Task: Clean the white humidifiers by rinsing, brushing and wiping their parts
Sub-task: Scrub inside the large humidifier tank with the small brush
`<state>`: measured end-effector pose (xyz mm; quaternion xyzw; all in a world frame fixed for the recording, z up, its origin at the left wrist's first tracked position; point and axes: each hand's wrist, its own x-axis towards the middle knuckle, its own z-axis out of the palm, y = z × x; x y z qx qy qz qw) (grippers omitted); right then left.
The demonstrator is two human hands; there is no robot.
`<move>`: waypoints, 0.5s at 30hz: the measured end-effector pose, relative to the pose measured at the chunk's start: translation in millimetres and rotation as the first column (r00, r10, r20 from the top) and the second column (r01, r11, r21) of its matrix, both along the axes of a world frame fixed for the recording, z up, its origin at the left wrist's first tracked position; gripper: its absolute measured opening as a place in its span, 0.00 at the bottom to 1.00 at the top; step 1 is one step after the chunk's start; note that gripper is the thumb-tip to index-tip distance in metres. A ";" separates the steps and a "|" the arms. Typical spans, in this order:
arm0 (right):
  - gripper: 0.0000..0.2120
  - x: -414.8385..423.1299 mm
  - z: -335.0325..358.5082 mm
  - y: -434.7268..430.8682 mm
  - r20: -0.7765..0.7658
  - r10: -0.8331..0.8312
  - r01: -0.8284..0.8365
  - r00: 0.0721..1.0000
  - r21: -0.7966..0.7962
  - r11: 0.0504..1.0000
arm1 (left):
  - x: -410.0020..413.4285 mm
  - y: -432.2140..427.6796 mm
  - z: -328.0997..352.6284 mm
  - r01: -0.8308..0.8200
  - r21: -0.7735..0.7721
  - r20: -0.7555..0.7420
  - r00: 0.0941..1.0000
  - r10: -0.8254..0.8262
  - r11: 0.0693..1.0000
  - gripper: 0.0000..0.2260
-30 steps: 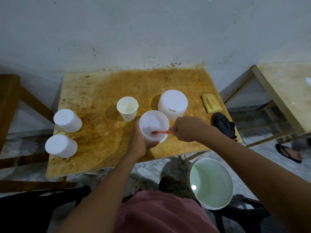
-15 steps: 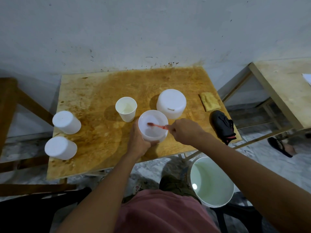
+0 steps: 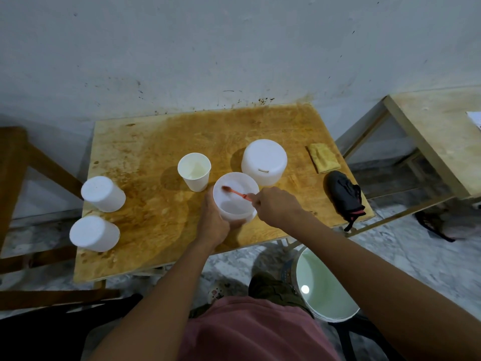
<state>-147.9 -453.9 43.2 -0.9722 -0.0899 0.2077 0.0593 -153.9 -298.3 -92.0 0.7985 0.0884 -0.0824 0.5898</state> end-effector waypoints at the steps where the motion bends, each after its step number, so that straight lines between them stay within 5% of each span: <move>1: 0.14 0.2 2.6 -1.3 -0.028 0.012 -0.012 1.000 0.012 1.000 | -0.9 -1.5 2.5 -0.019 -0.021 -0.013 1.000 0.019 1.000 0.54; 6: 0.16 7.8 15.4 -14.5 0.091 0.046 -0.023 0.995 -0.239 0.971 | -1.4 0.1 5.8 0.015 -0.004 0.022 1.000 -0.015 1.000 0.52; 11: 0.12 12.9 27.5 -20.6 -0.050 0.093 -0.101 0.994 -0.172 0.980 | -0.8 1.1 2.0 0.001 0.023 -0.006 1.000 0.000 1.000 0.52; 15: 0.14 2.1 24.8 -21.6 0.058 0.136 -0.121 0.989 -0.214 0.969 | -2.8 2.5 2.2 0.034 0.126 0.082 0.996 -0.044 0.991 0.53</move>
